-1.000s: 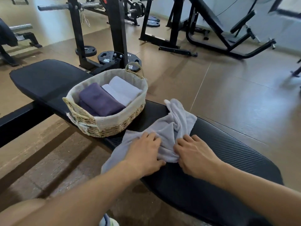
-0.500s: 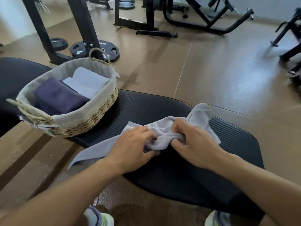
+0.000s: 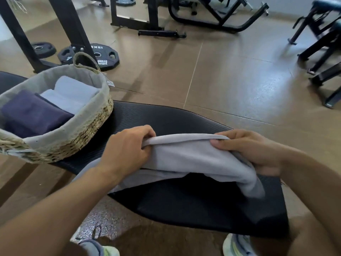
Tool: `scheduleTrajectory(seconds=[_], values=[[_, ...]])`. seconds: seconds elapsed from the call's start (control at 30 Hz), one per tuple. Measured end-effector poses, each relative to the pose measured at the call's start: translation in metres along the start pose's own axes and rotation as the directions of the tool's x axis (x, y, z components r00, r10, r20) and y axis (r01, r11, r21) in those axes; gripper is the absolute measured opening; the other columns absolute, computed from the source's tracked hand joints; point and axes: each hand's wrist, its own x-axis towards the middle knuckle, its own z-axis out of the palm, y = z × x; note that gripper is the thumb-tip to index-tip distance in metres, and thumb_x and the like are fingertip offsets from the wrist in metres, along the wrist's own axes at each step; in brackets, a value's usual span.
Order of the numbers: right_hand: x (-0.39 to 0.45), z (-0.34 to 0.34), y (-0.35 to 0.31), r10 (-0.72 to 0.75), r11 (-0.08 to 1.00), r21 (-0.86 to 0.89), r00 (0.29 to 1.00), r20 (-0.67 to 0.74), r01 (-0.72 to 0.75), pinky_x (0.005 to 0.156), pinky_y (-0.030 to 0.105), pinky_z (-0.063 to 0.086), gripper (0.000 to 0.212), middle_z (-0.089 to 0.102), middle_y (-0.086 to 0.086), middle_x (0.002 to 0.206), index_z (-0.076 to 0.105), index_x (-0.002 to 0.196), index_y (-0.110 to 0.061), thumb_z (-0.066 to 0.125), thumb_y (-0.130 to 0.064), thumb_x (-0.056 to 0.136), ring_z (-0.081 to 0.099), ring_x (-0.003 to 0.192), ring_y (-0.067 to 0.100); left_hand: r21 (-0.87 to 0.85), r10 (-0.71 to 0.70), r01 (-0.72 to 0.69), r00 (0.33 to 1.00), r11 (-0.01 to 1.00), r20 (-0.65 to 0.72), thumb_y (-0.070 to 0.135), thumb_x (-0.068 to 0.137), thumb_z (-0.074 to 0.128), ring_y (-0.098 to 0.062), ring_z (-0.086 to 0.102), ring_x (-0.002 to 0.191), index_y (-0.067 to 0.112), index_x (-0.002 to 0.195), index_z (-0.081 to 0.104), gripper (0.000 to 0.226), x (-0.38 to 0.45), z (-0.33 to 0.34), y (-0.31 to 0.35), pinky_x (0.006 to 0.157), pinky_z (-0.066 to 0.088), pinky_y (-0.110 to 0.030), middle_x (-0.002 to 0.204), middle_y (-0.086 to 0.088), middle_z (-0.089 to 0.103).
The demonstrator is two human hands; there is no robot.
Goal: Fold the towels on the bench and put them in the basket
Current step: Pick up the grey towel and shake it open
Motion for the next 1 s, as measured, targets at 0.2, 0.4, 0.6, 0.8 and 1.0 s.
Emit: scheduleTrajectory(seconds=[0.2, 0.4, 0.6, 0.8, 1.0], values=[[-0.003, -0.034, 0.003, 0.189, 0.982, 0.038, 0.978, -0.082, -0.187, 0.060, 0.029, 0.060, 0.024, 0.073, 0.020, 0.089, 0.074, 0.091, -0.004, 0.067, -0.026, 0.088, 0.070, 0.067, 0.024, -0.098, -0.220, 0.225, 0.974, 0.969, 0.058, 0.027, 0.082, 0.052, -0.020, 0.066, 0.082, 0.033, 0.094, 0.065, 0.019, 0.010, -0.002, -0.015, 0.075, 0.054, -0.040, 0.081, 0.017, 0.068], [0.050, -0.075, 0.037, -0.140, 0.783, -0.560, 0.801, -0.582, -0.270, 0.043, 0.023, 0.030, 0.057, 0.043, -0.008, 0.043, 0.056, 0.045, -0.023, 0.065, -0.056, 0.091, 0.040, 0.045, 0.019, 0.085, -0.328, 0.320, 0.939, 0.943, 0.105, 0.036, 0.096, 0.060, -0.025, 0.064, 0.084, 0.032, 0.088, 0.066, 0.010, 0.017, -0.002, -0.040, 0.072, 0.054, -0.041, 0.085, 0.007, 0.069], [0.074, -0.095, 0.056, -0.222, 0.715, -0.599, 0.696, -0.683, -0.360, 0.062, 0.035, 0.045, 0.058, 0.056, 0.002, 0.057, 0.050, 0.056, -0.011, 0.056, -0.054, 0.095, 0.058, 0.063, 0.028, 0.088, -0.433, 0.425, 0.894, 0.901, 0.118, 0.036, 0.099, 0.057, -0.029, 0.061, 0.083, 0.025, 0.080, 0.064, 0.023, 0.025, -0.009, -0.053, 0.076, 0.053, -0.043, 0.080, 0.000, 0.066], [0.070, -0.094, 0.048, -0.330, 0.759, -0.568, 0.565, -0.757, -0.319, 0.071, 0.034, 0.038, 0.051, 0.062, 0.008, 0.072, 0.058, 0.066, -0.010, 0.051, -0.046, 0.101, 0.058, 0.081, 0.032, 0.137, -0.459, 0.445, 0.883, 0.885, 0.098, 0.029, 0.097, 0.056, -0.035, 0.056, 0.082, 0.019, 0.083, 0.064, 0.019, 0.026, -0.014, -0.052, 0.074, 0.048, -0.042, 0.085, -0.009, 0.063], [0.064, -0.098, 0.048, -0.102, 0.584, -0.637, 0.732, -0.673, -0.504, 0.079, 0.039, 0.055, 0.059, 0.068, 0.004, 0.076, 0.063, 0.073, -0.017, 0.053, -0.073, 0.086, 0.065, 0.077, 0.027, -0.006, -0.500, 0.502, 0.863, 0.865, 0.074, 0.049, 0.100, 0.050, -0.033, 0.057, 0.069, 0.008, 0.058, 0.051, 0.059, 0.028, -0.015, -0.035, 0.067, 0.046, -0.041, 0.066, -0.009, 0.059]])
